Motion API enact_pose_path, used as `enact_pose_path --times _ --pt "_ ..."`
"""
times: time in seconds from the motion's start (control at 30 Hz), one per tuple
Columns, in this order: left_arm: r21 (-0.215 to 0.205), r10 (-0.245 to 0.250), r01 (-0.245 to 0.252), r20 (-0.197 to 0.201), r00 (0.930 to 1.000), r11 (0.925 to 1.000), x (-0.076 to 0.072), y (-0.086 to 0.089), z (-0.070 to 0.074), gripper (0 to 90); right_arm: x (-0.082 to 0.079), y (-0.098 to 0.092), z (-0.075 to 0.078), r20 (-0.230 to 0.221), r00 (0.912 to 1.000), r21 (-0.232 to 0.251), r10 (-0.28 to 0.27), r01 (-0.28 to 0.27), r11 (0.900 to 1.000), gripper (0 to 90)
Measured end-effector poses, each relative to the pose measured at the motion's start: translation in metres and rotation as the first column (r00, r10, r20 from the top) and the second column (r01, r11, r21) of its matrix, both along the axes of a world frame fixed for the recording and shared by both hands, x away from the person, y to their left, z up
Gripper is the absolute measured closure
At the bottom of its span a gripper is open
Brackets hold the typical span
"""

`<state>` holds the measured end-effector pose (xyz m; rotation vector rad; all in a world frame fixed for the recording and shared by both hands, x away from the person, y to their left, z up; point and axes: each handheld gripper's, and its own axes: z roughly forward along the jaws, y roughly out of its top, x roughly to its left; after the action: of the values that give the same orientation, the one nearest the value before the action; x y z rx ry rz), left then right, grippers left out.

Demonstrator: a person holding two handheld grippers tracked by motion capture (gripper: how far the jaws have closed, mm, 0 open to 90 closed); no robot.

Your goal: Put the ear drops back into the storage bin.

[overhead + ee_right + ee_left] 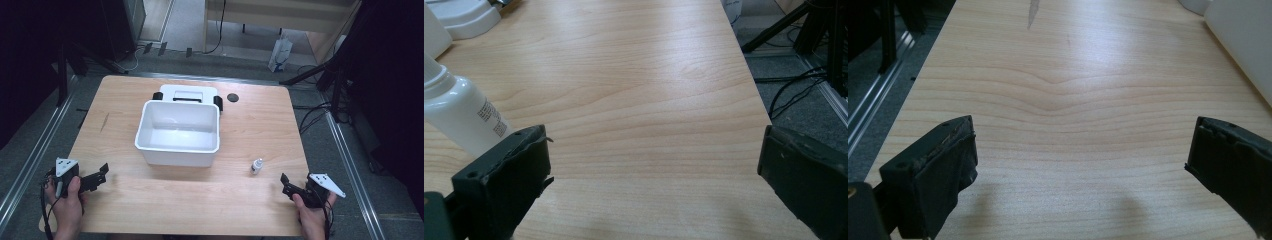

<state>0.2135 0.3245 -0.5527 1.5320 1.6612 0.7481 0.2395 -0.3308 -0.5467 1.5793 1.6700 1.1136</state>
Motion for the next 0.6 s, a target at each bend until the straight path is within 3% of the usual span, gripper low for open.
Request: enact_pose_path --times 0.23,0.5,0.6 --pt "0.019 -0.004 0.004 0.003 1.0000 0.9998 -0.001 -0.002 0.000 0.4 0.000 0.001 0.000 0.001 0.9996 0.000 0.027 -0.027 1.000 0.0" --pt "0.017 -0.002 0.002 0.016 0.9999 0.9999 -0.002 -0.003 0.000 0.4 0.004 0.001 0.003 -0.059 0.9963 -0.009 0.062 -0.063 0.998 2.2" --pt "0.013 -0.007 0.006 0.014 0.9999 0.9999 -0.002 -0.002 0.000 0.4 0.008 0.006 0.011 -0.103 0.9892 -0.081 0.104 -0.113 0.990 6.5"
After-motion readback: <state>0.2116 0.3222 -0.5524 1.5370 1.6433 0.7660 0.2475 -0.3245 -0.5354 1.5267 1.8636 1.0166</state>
